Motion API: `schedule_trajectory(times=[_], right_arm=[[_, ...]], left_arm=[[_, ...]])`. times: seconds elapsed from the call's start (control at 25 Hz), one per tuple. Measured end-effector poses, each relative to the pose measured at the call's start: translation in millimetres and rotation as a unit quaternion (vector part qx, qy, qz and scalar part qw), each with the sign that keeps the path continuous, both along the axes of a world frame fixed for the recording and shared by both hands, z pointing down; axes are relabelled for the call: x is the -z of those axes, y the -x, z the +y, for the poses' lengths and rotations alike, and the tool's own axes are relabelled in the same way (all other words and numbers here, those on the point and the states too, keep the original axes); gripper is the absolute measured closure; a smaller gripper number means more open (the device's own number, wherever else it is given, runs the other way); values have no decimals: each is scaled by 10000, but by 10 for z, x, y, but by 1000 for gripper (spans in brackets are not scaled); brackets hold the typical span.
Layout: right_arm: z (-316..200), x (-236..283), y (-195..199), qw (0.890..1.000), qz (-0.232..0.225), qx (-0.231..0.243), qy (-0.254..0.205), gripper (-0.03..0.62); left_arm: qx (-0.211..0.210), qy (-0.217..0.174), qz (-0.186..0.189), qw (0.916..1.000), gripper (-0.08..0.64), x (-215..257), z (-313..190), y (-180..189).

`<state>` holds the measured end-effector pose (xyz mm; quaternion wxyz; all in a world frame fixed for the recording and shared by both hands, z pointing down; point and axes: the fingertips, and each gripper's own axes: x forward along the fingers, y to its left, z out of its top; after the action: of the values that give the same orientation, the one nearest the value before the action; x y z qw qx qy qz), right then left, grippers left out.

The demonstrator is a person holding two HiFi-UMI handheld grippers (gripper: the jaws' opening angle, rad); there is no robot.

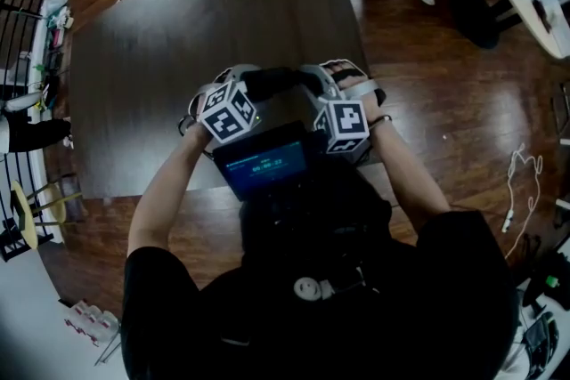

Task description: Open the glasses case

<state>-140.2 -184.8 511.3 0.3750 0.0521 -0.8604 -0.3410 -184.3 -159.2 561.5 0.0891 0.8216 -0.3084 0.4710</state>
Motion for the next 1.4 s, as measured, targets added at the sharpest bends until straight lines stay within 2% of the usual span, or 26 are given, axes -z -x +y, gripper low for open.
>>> schedule_trajectory(times=[0.24,0.36,0.48,0.72,0.84,0.96,1.08,1.16,1.28,1.4], right_arm=[[-101,-15,-3,9985,-206,-225,460,565],[-110,-46,-3,9976,-276,-253,586,575],[-112,-24,15,9953,-458,-289,805,575],[-83,19,36,9891,-706,-472,1204,575],[-77,10,33,9830,-835,-561,1536,575],[-85,15,32,9820,-851,-565,1591,575],[-62,5,30,9819,-836,-492,1625,575],[-38,-4,24,9835,-795,-428,1565,575],[-26,-23,20,9876,-675,-357,1369,575],[36,-20,17,9882,-588,-189,1404,575]], left_arm=[[336,-75,898,9954,305,167,-10,-13],[509,-19,1509,9872,305,264,-10,-70],[638,48,1925,9792,305,291,-18,-80],[963,323,2740,9564,305,345,7,-100],[1146,496,3190,9395,305,349,13,-97],[1337,681,3522,9238,305,318,13,-113],[1465,970,3907,9036,305,279,54,-130],[1514,1197,4248,8845,305,275,97,-142],[1592,1489,4816,8489,305,313,137,-135],[1704,1629,5189,8217,307,359,168,-95]])
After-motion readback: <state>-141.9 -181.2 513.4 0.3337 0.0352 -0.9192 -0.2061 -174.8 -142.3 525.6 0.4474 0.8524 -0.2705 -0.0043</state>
